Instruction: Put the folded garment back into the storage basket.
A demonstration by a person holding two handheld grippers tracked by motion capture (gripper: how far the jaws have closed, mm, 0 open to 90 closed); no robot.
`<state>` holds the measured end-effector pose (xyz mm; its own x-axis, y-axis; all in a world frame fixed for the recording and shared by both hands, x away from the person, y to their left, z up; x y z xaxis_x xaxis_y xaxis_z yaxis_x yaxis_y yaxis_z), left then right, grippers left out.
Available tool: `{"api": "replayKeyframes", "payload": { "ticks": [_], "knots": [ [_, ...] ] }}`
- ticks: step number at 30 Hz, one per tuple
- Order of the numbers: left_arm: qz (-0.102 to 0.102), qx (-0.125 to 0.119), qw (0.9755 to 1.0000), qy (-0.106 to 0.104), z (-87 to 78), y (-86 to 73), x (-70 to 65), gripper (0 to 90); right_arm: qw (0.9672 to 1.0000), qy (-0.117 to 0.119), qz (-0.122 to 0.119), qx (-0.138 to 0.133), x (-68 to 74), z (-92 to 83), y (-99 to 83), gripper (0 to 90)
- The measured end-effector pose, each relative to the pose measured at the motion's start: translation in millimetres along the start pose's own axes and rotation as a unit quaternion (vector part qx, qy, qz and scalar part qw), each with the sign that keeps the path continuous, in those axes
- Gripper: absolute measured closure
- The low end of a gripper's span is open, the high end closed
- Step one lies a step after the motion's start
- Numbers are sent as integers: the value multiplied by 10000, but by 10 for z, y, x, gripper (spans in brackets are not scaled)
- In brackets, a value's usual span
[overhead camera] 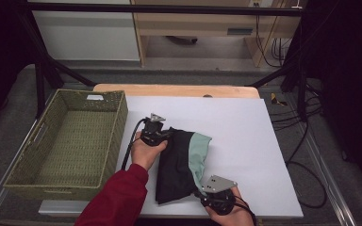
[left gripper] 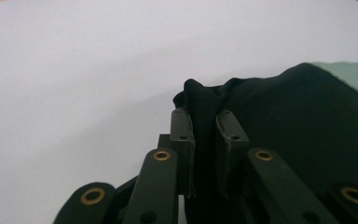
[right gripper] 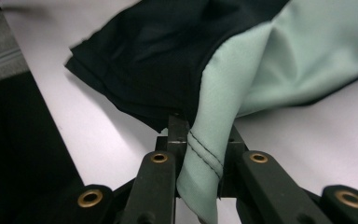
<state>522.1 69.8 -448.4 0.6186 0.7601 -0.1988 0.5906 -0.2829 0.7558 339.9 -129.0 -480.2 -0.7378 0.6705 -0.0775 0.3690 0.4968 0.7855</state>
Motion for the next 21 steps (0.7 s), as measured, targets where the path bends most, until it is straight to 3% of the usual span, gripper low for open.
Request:
{"api": "replayKeyframes", "payload": {
  "ticks": [11, 21],
  "knots": [
    [230, -337, 9992, -12, -296, 285, -130, 795, 9993, 16, 104, -366, -33, -228, 239, 809],
    [440, -638, 9970, 43, -674, 608, -206, 794, 9984, 38, -97, -564, -11, -344, 550, 808]
  ]
}}
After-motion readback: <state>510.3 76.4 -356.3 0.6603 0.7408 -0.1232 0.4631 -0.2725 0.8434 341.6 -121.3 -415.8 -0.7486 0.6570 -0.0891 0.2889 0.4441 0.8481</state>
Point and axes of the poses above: each handheld gripper's, and its own axes: z roughly forward along the jaws, y roughly out of its top, x roughly to its left, the point moved 3 cm from there along z, roughly forward along the jaws, and after that the axes turned 5 degrees about -y, right-handed, at the moved point
